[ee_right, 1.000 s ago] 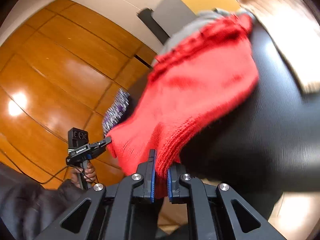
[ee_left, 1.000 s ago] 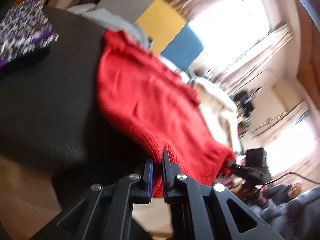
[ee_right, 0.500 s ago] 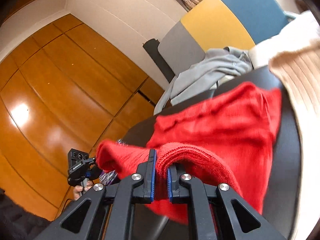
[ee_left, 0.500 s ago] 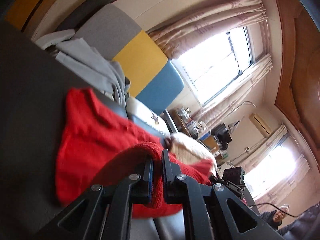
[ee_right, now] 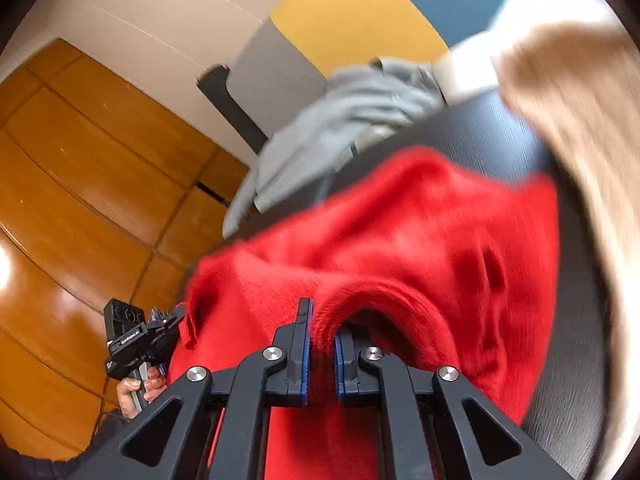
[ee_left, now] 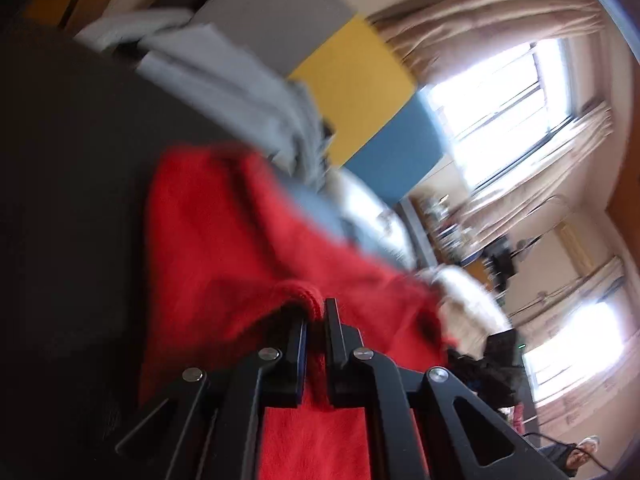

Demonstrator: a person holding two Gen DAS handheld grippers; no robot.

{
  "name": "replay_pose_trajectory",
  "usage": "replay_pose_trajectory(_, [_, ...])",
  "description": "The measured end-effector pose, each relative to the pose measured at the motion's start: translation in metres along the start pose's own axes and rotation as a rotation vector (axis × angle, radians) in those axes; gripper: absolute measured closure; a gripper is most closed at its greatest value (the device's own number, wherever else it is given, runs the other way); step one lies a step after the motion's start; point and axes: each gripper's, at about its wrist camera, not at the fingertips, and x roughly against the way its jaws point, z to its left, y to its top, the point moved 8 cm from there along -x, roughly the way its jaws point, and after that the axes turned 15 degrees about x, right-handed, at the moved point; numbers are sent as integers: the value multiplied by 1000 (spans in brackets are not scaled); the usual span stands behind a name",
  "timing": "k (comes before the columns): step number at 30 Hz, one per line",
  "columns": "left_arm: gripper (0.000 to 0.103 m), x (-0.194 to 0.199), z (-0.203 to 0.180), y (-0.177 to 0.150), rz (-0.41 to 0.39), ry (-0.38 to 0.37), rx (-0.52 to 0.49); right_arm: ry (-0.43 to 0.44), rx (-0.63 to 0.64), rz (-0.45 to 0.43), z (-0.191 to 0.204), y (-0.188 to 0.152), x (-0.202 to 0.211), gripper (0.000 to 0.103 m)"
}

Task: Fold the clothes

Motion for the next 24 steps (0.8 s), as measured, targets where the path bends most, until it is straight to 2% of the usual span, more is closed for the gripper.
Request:
replay_pose_trajectory(5, [98,13,36,-51,55,40,55,37,15,-15,19,-42,27,97])
replay_pose_trajectory(8, [98,36,40,-81,74,51,74,51,4,9,33,-61,43,96])
replay_pose_trajectory(10, [98,52,39,-90,69,42,92,51,13,37,44,-70,53,95])
replay_pose_trajectory(13, [98,79,23,-88,31,-38,128,58,30,32,60,-69,68,93])
replay_pose_trajectory(16, [98,100,-2,-78,-9,-145,144,104,55,-32,83,-49,84,93])
replay_pose_trajectory(20, [98,99,-21,-52,-42,-221,163,108,71,-100,90,-17,87,93])
replay_pose_trajectory(22, [97,85,-11,-32,-56,-195,230,144,1,-104,76,-8,72,89])
replay_pose_trajectory(23, [96,73,0,-24,-44,-180,281,125,-33,-84,65,-9,62,82])
replay_pose_trajectory(24, [89,60,13,-20,-30,-152,331,104,-68,-63,55,-11,53,61])
